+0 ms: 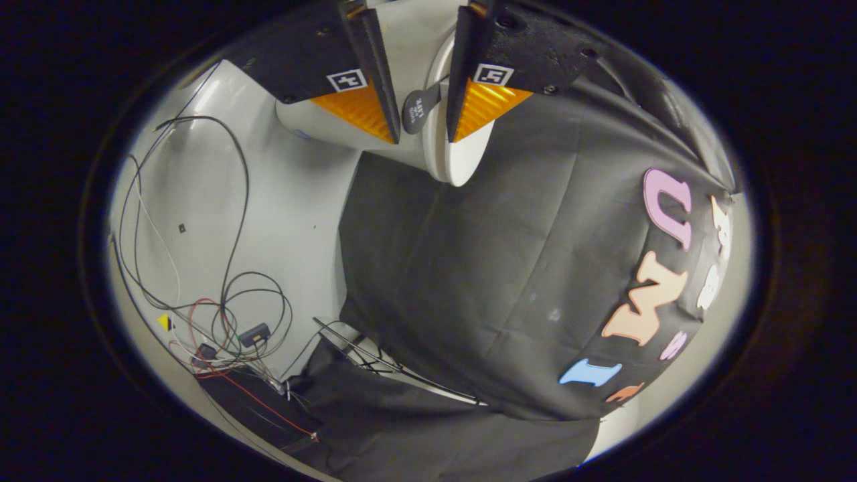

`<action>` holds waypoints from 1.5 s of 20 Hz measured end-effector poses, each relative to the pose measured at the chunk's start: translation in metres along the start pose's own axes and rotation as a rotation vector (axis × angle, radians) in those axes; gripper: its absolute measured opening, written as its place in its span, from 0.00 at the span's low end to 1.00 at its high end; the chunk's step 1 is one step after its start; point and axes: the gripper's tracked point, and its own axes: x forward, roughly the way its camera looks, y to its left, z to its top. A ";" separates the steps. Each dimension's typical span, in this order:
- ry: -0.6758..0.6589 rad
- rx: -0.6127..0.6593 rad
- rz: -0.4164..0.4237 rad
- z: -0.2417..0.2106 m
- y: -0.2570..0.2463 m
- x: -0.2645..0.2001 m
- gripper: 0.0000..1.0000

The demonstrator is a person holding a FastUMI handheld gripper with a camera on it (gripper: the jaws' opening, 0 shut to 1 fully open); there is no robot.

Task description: Open the toilet lid.

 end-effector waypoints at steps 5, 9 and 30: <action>0.013 0.122 0.062 -0.003 0.001 0.016 0.39; 0.060 0.220 0.081 -0.018 0.001 0.027 0.30; -0.071 0.142 0.299 -0.023 0.166 -0.016 0.07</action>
